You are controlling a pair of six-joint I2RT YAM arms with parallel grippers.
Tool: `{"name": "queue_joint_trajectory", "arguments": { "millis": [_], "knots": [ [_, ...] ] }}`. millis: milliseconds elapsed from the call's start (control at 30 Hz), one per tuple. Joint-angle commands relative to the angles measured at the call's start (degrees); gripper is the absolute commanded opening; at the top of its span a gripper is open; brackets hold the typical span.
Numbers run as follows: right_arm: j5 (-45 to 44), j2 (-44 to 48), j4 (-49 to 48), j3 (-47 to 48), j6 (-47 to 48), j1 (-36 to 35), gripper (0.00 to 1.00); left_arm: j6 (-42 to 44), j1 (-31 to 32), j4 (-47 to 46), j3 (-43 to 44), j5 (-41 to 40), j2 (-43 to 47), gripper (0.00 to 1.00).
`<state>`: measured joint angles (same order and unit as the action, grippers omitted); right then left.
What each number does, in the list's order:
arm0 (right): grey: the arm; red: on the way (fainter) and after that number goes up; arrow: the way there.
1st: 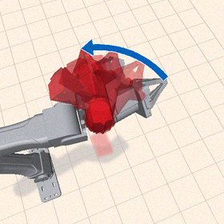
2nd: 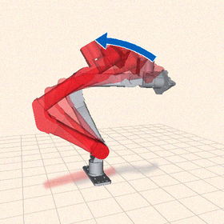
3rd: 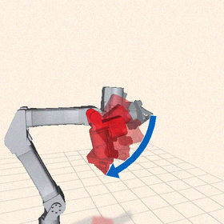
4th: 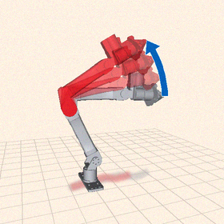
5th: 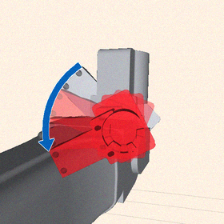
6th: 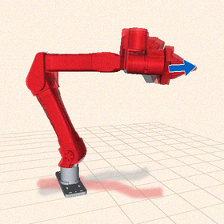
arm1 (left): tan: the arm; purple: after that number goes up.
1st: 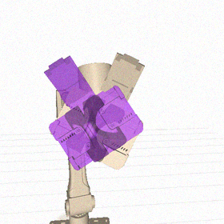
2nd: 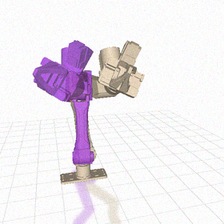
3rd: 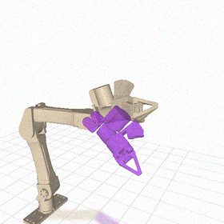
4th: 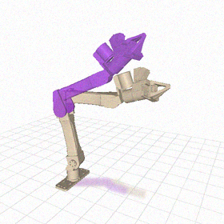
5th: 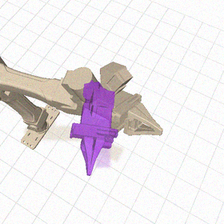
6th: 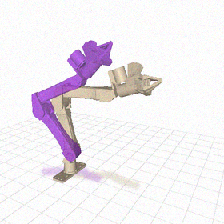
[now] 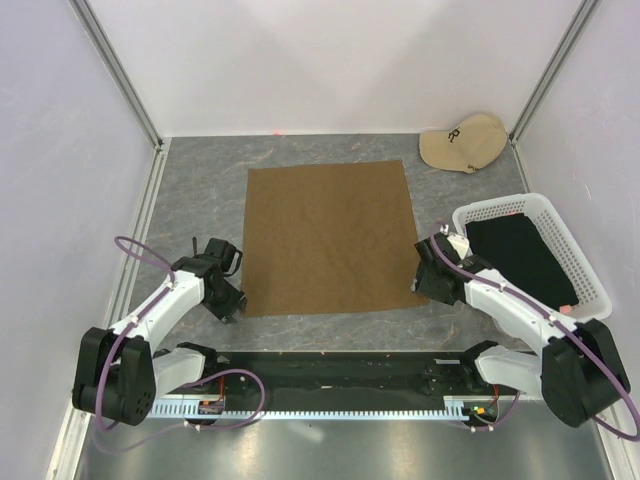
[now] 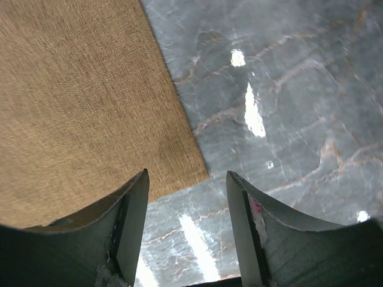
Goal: Fold the napkin into a case and place the utensils inside
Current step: Pick up the flattened napkin from the center of the board.
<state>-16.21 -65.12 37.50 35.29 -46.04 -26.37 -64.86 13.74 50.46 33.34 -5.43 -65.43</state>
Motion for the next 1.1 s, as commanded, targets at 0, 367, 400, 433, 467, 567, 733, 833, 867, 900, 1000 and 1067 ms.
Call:
{"name": "queue_joint_trajectory", "arguments": {
  "millis": [0, 367, 400, 433, 467, 567, 733, 833, 867, 900, 1000, 1067],
  "knots": [
    [1.00, -5.43, -3.40, 3.99, 6.40, 0.27, 0.63, 2.10, -0.20, -1.33, 3.04, -2.12, 2.31, 0.39],
    [-0.75, -2.03, -1.02, 0.05, -3.79, 0.27, 0.60, -0.53, -0.29, -1.32, 1.29, 1.12, -1.19, 0.57],
    [-0.58, -1.85, -1.02, -0.13, -5.18, 0.27, 0.59, -0.62, -0.29, -1.41, 1.37, 1.21, -1.80, 0.56],
    [-0.49, -1.85, -0.85, -0.22, -5.89, 0.35, 0.58, -1.14, -0.29, -1.50, 1.37, 1.21, -2.33, 0.55],
    [-0.67, -1.85, -0.50, -0.13, -6.86, 0.27, 0.53, -1.15, -0.29, -1.85, 1.37, 1.56, -3.20, 0.52],
    [-0.67, -2.38, -0.14, 0.13, -8.45, 0.35, 0.50, -1.32, -0.29, -2.29, 1.37, 1.74, -4.09, 0.50],
    [-1.20, -3.08, -0.40, 0.40, -9.24, 0.35, 0.50, -2.02, -0.38, -2.82, 0.85, 0.60, -5.06, 0.49],
    [-1.11, -3.52, -0.32, 0.48, -9.24, 0.35, 0.51, -2.29, -0.46, -3.78, 0.32, -0.46, -5.32, 0.47],
    [-1.28, -3.61, -0.40, 0.40, -9.33, 0.35, 0.51, -2.37, -0.47, -4.40, 0.15, -0.20, -5.50, 0.45],
    [-1.28, -3.69, -0.32, 0.22, -9.42, 0.35, 0.52, -2.38, -0.47, -4.75, -0.03, -0.02, -5.93, 0.44],
    [-1.28, -4.05, -0.41, -0.04, -10.12, 0.44, 0.54, -2.29, -0.55, -5.98, -0.56, 0.16, -6.38, 0.35],
    [-1.29, -3.96, -0.58, -0.57, -11.26, 0.71, 0.53, -2.11, -0.55, -6.07, -0.65, 0.24, -6.12, 0.14]
  ]
}}
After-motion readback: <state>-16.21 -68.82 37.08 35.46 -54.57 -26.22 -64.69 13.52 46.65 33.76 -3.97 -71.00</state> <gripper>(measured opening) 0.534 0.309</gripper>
